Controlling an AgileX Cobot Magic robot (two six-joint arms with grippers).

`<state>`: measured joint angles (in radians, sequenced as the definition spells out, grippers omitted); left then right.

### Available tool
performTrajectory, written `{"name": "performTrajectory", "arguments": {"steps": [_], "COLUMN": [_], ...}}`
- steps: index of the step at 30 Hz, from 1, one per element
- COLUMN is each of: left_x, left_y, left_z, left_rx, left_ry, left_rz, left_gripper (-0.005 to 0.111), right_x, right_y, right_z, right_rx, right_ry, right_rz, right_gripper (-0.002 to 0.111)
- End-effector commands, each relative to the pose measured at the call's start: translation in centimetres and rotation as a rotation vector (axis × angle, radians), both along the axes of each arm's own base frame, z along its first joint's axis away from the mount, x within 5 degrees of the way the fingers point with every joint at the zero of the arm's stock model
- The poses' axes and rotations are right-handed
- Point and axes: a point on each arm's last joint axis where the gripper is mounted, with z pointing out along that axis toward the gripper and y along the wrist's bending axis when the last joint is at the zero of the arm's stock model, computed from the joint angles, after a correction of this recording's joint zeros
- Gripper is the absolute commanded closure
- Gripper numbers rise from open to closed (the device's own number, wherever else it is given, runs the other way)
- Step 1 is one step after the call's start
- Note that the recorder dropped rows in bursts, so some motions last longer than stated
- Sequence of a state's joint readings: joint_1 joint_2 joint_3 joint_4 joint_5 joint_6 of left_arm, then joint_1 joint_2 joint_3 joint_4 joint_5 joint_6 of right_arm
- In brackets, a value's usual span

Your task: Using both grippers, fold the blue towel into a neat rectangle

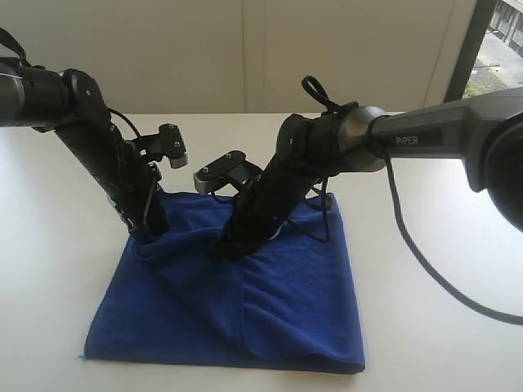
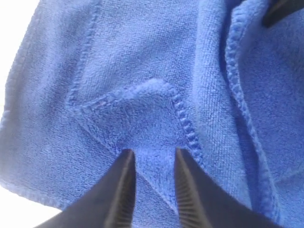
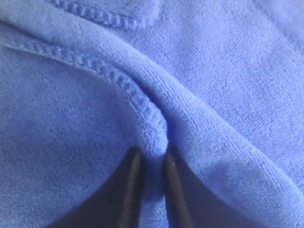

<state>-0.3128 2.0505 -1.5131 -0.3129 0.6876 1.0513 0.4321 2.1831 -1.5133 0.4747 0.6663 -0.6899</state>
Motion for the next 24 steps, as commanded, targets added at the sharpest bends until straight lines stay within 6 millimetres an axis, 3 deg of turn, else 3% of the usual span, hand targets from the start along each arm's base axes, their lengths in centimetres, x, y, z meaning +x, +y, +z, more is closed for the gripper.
{"name": "performTrajectory", "arguments": {"steps": [1,5,9,15,16,19,21,23,24], "left_x": [-0.2,0.0,0.2,0.1,0.1,0.2,0.4,0.4,0.4], "left_y": [-0.1,-0.1,-0.1,-0.2,-0.2,-0.2,-0.3,-0.3,-0.3], "left_z": [-0.1,0.0,0.0,0.0,0.0,-0.2,-0.9,-2.0,-2.2], "left_rx": [-0.002,-0.008,-0.017,-0.03,-0.03,-0.031,-0.03,-0.021,-0.019], "left_ry": [0.017,0.004,-0.009,0.004,0.008,0.004,0.019,0.05,0.055], "left_rz": [0.003,0.031,0.061,0.068,0.071,0.081,0.105,0.11,0.11], "left_gripper": [0.089,0.101,0.101,0.083,0.074,0.069,0.069,0.069,0.069], "right_x": [-0.5,-1.1,-1.3,-1.0,-0.9,-0.9,-0.9,-0.9,-1.0], "right_y": [0.0,0.5,0.6,0.2,0.0,-0.3,-0.3,-0.3,-0.4], "right_z": [0.6,1.8,2.3,2.0,1.6,0.4,0.5,2.0,2.5], "right_rx": [0.02,0.079,0.085,0.042,0.007,-0.038,-0.035,-0.025,-0.023], "right_ry": [0.027,0.044,0.045,0.013,0.013,0.053,0.06,0.025,0.015], "right_rz": [0.043,0.093,0.116,0.112,0.103,0.079,0.079,0.081,0.083], "right_gripper": [0.1,0.104,0.105,0.105,0.105,0.104,0.095,0.072,0.066]}}
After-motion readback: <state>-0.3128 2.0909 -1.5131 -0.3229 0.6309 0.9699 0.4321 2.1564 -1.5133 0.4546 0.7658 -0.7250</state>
